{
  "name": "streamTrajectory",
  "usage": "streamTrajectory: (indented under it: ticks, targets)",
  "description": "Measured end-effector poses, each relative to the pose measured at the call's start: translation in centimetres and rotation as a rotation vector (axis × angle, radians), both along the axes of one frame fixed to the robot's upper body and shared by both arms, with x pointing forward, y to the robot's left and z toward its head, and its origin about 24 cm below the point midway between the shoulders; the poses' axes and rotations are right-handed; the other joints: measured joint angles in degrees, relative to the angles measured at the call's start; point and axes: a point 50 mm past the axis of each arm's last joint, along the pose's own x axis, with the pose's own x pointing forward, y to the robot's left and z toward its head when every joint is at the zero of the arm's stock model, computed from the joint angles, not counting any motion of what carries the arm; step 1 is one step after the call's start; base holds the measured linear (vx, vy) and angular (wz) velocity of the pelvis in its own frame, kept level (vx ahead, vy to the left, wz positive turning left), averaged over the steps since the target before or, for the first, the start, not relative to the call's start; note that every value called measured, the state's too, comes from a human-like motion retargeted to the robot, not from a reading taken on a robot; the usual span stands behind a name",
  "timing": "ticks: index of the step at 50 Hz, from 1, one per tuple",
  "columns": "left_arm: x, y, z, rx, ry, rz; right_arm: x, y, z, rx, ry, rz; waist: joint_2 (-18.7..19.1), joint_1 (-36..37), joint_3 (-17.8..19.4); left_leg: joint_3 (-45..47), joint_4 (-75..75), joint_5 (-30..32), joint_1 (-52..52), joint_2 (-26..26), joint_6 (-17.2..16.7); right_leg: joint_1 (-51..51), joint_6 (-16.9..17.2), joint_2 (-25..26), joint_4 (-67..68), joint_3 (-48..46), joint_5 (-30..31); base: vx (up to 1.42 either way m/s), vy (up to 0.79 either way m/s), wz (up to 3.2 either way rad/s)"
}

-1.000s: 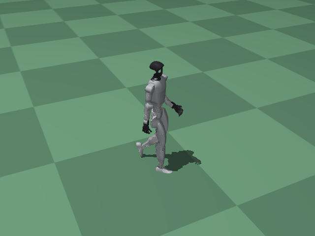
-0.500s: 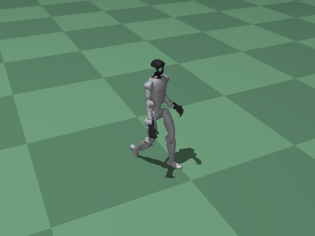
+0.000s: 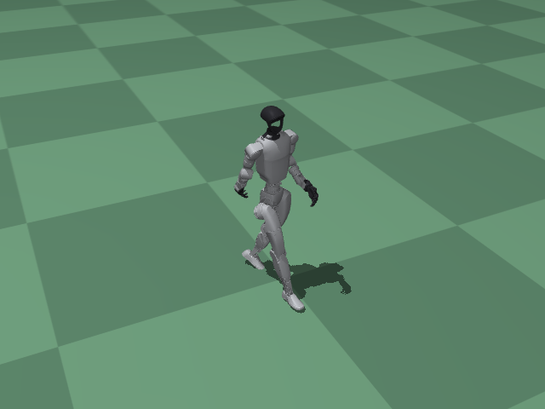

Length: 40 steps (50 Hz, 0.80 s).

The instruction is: Walk run

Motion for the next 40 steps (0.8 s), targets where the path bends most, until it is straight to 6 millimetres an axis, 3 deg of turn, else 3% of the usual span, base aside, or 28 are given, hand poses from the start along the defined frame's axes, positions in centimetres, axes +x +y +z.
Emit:
streamTrajectory:
  ticks: [2, 3, 5, 6, 8, 10, 15, 19, 22, 23, 25, 28, 29, 30, 32, 33, 35, 37, 38, 40]
  targets:
    - [-0.9, -0.5, -0.6, -0.023, 0.031, -0.005, 2.4, -0.6, -1.3, -0.078, -0.097, -0.056, -0.91, -0.38, -1.48, -2.29, 7.62, 14.58, -1.97, -1.72, -3.87, 0.60, -2.91, 0.40, 3.16, 7.97, -0.29, 0.95, -0.51, 0.05]
    - [-1.2, -0.8, -0.7, -0.030, 0.040, -0.011, 4.2, -1.2, -2.2, -0.123, -0.161, -0.086, -1.99, -0.65, -1.99, -1.71, 13.59, 20.65, -4.58, -3.18, -3.87, 0.36, -3.08, -0.83, 5.18, 12.33, -1.85, 0.98, -0.54, -0.39]
    - [-1.7, -1.2, -0.9, -0.030, 0.048, -0.017, 8.4, -2.4, -3.7, -0.215, -0.294, -0.141, -2.30, 0.69, -1.25, -0.45, 33.61, 25.33, -11.80, -0.48, -3.88, 3.18, -3.66, -0.12, 8.12, 9.77, -4.64, 0.88, -0.56, -1.11]
    - [-1.8, -1.1, -1.0, -0.031, 0.053, -0.008, 10.9, -3.3, -4.4, -0.270, -0.371, -0.148, -3.13, 1.34, -1.06, -3.35, 38.65, 25.33, -14.07, -2.36, -3.86, 5.06, -4.03, 1.39, 7.64, 11.31, -5.27, 0.87, -0.69, -1.61]
    - [-2.0, -0.7, -1.2, -0.034, 0.062, 0.006, 16.4, -4.9, -5.4, -0.379, -0.545, -0.150, -6.26, 2.24, -2.07, -4.96, 41.29, 22.62, -17.90, -5.69, -2.51, 8.18, -4.75, 2.83, 5.46, 15.06, -5.60, 0.81, -0.82, -1.59]
    - [-2.1, -0.1, -1.3, -0.026, 0.069, 0.021, 22.4, -6.5, -5.5, -0.481, -0.746, -0.123, -7.65, 2.51, -2.23, -2.06, 43.26, 16.99, -22.60, -3.29, 2.74, 10.94, -4.17, 4.49, 4.09, 18.25, -5.37, 0.68, -0.64, -1.68]
    - [-2.6, 2.2, -0.7, 0.031, 0.041, 0.080, 36.0, -10.0, -1.6, -0.625, -1.239, 0.051, -10.31, 9.89, -1.06, 4.37, 31.66, 2.89, -32.79, 2.05, 14.63, 17.52, -4.44, 8.57, 2.16, 26.57, -3.74, 0.71, -0.42, -2.75]
    - [-2.9, 3.9, -0.3, 0.070, 0.027, 0.106, 43.2, -11.0, 2.9, -0.703, -1.513, 0.146, -9.68, 16.86, 0.43, 7.49, 7.26, 1.87, -33.85, 2.23, 16.04, 23.22, -6.42, 13.28, 1.49, 34.13, -4.39, 0.78, -0.25, -2.86]
    - [-3.0, 4.5, -0.1, 0.089, 0.020, 0.113, 46.1, -11.6, 5.6, -0.752, -1.647, 0.185, -8.94, 19.76, 1.20, 4.01, -6.33, -3.20, -35.80, -2.15, 13.73, 27.88, -6.64, 14.69, 1.17, 39.50, -5.73, 0.96, -0.09, -1.74]
    - [-2.9, 4.5, -0.2, 0.093, 0.021, 0.110, 46.4, -11.9, 6.1, -0.765, -1.670, 0.191, -8.65, 19.36, 1.27, 3.50, -9.46, -5.18, -36.80, -3.77, 11.37, 29.31, -6.64, 14.79, 1.05, 38.96, -5.95, 1.12, -0.10, -0.42]
    - [-2.7, 4.5, -0.3, 0.103, 0.028, 0.100, 46.2, -12.3, 6.2, -0.787, -1.680, 0.189, -7.28, 17.37, 1.60, 4.93, -11.72, -8.99, -37.25, -4.24, 1.84, 32.27, -6.64, 16.40, 1.07, 36.32, -5.15, 0.90, -0.13, 0.15]
    - [-2.3, 4.1, -0.4, 0.115, 0.031, 0.073, 43.7, -12.4, 3.9, -0.801, -1.574, 0.148, -7.65, 17.97, 0.65, 0.42, -6.52, -6.29, -37.40, -5.77, 9.45, 34.64, -5.30, 17.87, 2.40, 34.41, 0.66, 1.08, -0.26, -0.52]
    - [-2.5, 3.9, -0.5, 0.117, 0.034, 0.064, 42.1, -12.2, 2.6, -0.787, -1.503, 0.135, -8.25, 19.41, 0.02, 0.53, -5.26, -4.04, -37.12, -5.37, 9.98, 35.14, -3.35, 17.44, 3.69, 33.70, 4.15, 1.09, -0.23, -1.61]
    - [-2.7, 3.7, -0.6, 0.119, 0.038, 0.055, 40.3, -11.9, 1.3, -0.766, -1.421, 0.124, -8.98, 21.13, -0.63, 1.77, -4.28, -1.14, -36.65, -4.67, 9.47, 35.53, -0.94, 16.79, 5.34, 32.86, 8.16, 1.03, -0.22, -1.94]
    - [-3.4, 3.5, -1.0, 0.105, 0.060, 0.055, 35.8, -10.3, -1.8, -0.670, -1.221, 0.132, -11.42, 23.06, -1.12, -0.63, -1.16, -1.52, -35.62, -5.77, 11.26, 34.54, 8.88, 15.31, 13.14, 33.92, 17.34, 1.39, -0.24, -1.61]
    - [-3.7, 3.5, -1.2, 0.092, 0.075, 0.065, 33.3, -9.2, -3.0, -0.608, -1.115, 0.149, -13.14, 21.90, -0.65, -3.05, 1.40, -2.59, -35.74, -7.68, 12.42, 32.22, 15.08, 14.82, 21.76, 34.43, 19.30, 1.33, -0.36, -0.67]
    - [-3.4, 3.9, -1.5, 0.069, 0.090, 0.089, 28.6, -7.3, -4.6, -0.492, -0.912, 0.189, -14.82, 18.64, 0.47, -2.21, 6.08, -6.80, -34.27, -7.19, 12.00, 26.15, 23.28, 16.12, 39.02, 29.65, 19.96, 0.86, -0.54, -0.22]
    - [-2.8, 3.6, -1.5, 0.057, 0.091, 0.093, 23.7, -6.3, -5.2, -0.391, -0.722, 0.227, -11.87, 17.53, 0.26, 7.38, 4.02, -9.06, -28.31, -0.56, 12.16, 21.76, 23.25, 16.51, 44.60, 23.85, 19.96, 0.78, -0.22, -0.55]
    - [-2.3, 3.2, -1.5, 0.054, 0.085, 0.085, 21.3, -5.9, -5.3, -0.341, -0.637, 0.242, -8.77, 16.96, 0.09, 6.33, 1.95, -9.60, -26.22, 0.89, 12.94, 19.93, 22.90, 18.89, 41.63, 24.60, 19.96, 0.93, 0.13, -0.54]
    - [-1.3, 2.1, -1.4, 0.035, 0.076, 0.072, 16.4, -5.5, -5.1, -0.252, -0.479, 0.271, -5.26, 16.20, 0.89, 3.29, 0.21, -10.69, -22.91, 1.69, 12.99, 15.04, 17.22, 18.99, 41.71, 21.87, 15.03, 0.83, 0.04, -0.30]
